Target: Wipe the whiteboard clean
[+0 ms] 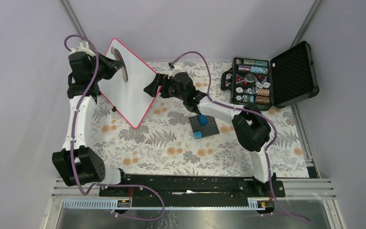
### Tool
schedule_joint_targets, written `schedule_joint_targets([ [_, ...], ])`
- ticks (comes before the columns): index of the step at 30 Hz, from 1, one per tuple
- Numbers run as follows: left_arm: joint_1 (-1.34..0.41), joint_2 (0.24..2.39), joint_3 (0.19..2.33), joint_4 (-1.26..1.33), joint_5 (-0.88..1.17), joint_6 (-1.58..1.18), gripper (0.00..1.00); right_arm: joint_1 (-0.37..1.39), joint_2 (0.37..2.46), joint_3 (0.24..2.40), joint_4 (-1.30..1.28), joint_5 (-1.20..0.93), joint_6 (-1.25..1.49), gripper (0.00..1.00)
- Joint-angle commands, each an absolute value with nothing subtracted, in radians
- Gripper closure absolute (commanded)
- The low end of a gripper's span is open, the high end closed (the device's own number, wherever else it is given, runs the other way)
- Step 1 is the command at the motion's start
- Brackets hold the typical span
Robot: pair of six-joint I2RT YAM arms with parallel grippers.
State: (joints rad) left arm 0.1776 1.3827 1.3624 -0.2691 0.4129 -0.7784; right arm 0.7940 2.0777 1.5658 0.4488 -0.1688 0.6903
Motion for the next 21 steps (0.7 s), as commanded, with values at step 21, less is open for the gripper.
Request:
schedule_joint_targets([
  [21,-0.688,1.193,1.208,-0.608,-0.274,-0.391,1.0,0.65,1.167,1.039,-0.013,0.127,0.344,0.01],
])
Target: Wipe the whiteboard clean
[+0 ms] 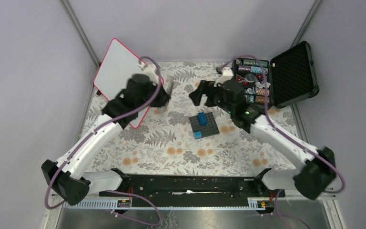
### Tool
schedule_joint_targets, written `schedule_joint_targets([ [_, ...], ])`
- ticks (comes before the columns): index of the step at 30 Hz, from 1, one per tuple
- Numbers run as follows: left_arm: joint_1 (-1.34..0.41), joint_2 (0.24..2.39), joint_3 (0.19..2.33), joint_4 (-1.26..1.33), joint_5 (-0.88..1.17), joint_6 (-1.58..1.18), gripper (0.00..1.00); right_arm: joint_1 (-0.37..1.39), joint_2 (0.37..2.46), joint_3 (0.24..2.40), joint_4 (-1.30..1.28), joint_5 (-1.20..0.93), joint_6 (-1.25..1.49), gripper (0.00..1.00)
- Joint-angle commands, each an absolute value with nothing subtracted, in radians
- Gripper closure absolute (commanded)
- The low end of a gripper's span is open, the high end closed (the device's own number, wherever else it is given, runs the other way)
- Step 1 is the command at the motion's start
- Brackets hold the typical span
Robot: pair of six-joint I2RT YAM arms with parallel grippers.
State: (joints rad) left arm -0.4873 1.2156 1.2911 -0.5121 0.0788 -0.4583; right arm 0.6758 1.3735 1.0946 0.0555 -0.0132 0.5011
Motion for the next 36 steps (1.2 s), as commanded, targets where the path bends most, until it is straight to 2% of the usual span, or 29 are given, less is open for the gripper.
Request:
schedule_joint_targets([
  [1,-0.743,1.219,1.186,-0.615,-0.32,-0.397,1.0,0.643,1.111,1.024,-0.046,0.165,0.327,0.0],
  [5,-0.865,1.346,1.147,-0.648,-0.401,-0.499,1.0,0.632,0.934,0.989,-0.095,0.272,0.299,0.0],
  [11,-0.911,1.5,1.106,-0.662,-0.521,-0.585,1.0,0.631,0.751,0.964,-0.096,0.328,0.271,0.01],
  [12,-0.913,1.506,1.096,-0.651,-0.503,-0.589,0.95,0.631,0.735,0.964,-0.104,0.34,0.26,0.0],
  [13,-0.915,1.504,1.084,-0.633,-0.478,-0.585,0.85,0.631,0.723,0.967,-0.112,0.347,0.247,0.0],
  [14,-0.918,1.493,1.068,-0.609,-0.451,-0.576,0.7,0.632,0.712,0.976,-0.125,0.35,0.232,0.0],
  [16,-0.92,1.453,1.043,-0.568,-0.425,-0.567,0.2,0.632,0.696,1.012,-0.158,0.351,0.212,0.0],
  [17,-0.922,1.435,1.043,-0.551,-0.416,-0.559,0.04,0.632,0.688,1.03,-0.172,0.348,0.207,0.0],
  [18,-0.922,1.419,1.051,-0.546,-0.411,-0.555,0.01,0.632,0.681,1.05,-0.186,0.345,0.202,0.0],
  [24,-0.921,1.249,1.121,-0.473,-0.373,-0.49,0.01,0.631,0.703,1.201,-0.305,0.359,0.154,0.0],
  [27,-0.922,1.173,1.213,-0.44,-0.423,-0.407,0.01,0.632,0.729,1.282,-0.369,0.374,0.12,0.0],
  [32,-0.922,1.102,1.4,-0.357,-0.492,-0.227,0.01,0.631,0.71,1.337,-0.36,0.416,0.076,0.01],
  [36,-0.922,1.03,1.456,-0.255,-0.507,-0.108,0.01,0.631,0.71,1.377,-0.354,0.404,0.034,0.0],
])
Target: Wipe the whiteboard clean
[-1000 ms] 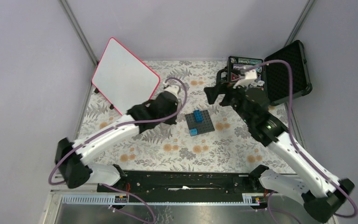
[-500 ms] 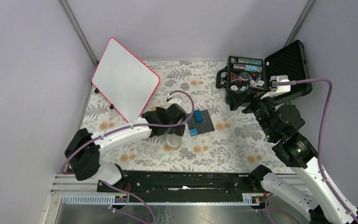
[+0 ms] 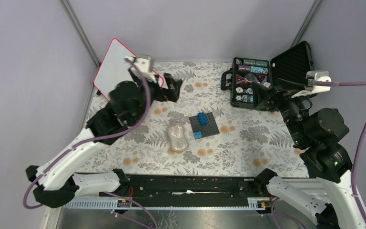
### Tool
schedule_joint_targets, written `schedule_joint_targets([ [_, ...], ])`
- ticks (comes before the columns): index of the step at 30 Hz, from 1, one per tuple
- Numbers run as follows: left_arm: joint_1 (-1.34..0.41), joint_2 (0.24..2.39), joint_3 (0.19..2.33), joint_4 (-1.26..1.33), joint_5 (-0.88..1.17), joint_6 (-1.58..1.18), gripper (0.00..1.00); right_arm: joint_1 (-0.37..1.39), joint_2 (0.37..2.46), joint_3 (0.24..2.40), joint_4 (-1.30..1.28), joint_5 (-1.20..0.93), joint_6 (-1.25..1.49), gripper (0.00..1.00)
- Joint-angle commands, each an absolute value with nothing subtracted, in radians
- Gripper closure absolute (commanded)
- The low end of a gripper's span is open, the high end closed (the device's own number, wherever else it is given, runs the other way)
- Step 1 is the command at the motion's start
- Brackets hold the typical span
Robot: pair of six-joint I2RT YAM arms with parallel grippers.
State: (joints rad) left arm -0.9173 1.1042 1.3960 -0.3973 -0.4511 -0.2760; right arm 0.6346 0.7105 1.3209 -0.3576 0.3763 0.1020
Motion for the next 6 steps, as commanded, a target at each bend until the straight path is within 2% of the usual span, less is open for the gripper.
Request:
schedule_joint_targets([
  [1,-0.922,1.014,1.467,-0.24,-0.522,-0.084,0.01,0.632,0.71,1.38,-0.355,0.411,0.029,0.0],
  [6,-0.921,0.955,1.49,-0.209,-0.586,-0.036,0.01,0.632,0.673,1.337,-0.301,0.431,0.016,0.0],
])
